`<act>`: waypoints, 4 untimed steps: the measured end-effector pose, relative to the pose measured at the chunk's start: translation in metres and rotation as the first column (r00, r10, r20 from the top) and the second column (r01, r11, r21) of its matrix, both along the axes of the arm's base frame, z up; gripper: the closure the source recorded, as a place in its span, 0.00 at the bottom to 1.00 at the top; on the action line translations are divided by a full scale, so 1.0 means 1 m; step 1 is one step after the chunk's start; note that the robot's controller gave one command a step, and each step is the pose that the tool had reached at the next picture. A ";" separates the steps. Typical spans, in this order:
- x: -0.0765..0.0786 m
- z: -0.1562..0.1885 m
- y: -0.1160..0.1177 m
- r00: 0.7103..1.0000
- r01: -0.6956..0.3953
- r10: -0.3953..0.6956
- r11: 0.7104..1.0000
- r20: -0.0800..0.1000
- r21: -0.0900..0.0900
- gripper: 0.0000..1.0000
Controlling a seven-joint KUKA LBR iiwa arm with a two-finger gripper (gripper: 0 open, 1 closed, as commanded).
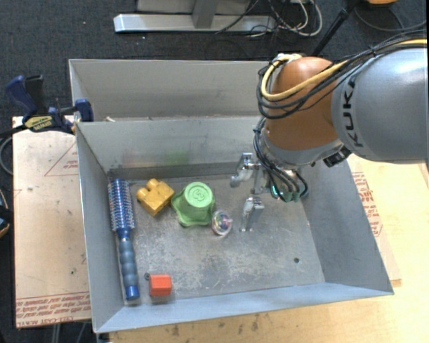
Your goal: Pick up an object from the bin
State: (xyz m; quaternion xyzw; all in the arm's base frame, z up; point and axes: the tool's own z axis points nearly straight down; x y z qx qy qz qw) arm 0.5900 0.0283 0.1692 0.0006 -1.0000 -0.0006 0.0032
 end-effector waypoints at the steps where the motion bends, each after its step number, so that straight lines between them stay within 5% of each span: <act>1: 0.028 -0.094 0.046 0.969 0.248 -0.248 0.969 0.010 0.000 0.00; 2: 0.010 -0.068 0.068 0.944 0.330 -0.330 0.944 0.008 0.002 0.00; 3: 0.016 -0.054 0.077 0.943 0.332 -0.332 0.943 0.009 0.002 0.00; 4: 0.016 -0.093 0.074 0.886 0.463 -0.463 0.886 0.012 0.007 0.00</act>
Offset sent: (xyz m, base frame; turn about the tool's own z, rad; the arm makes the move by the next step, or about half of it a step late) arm 0.0241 0.0458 -0.0992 0.2530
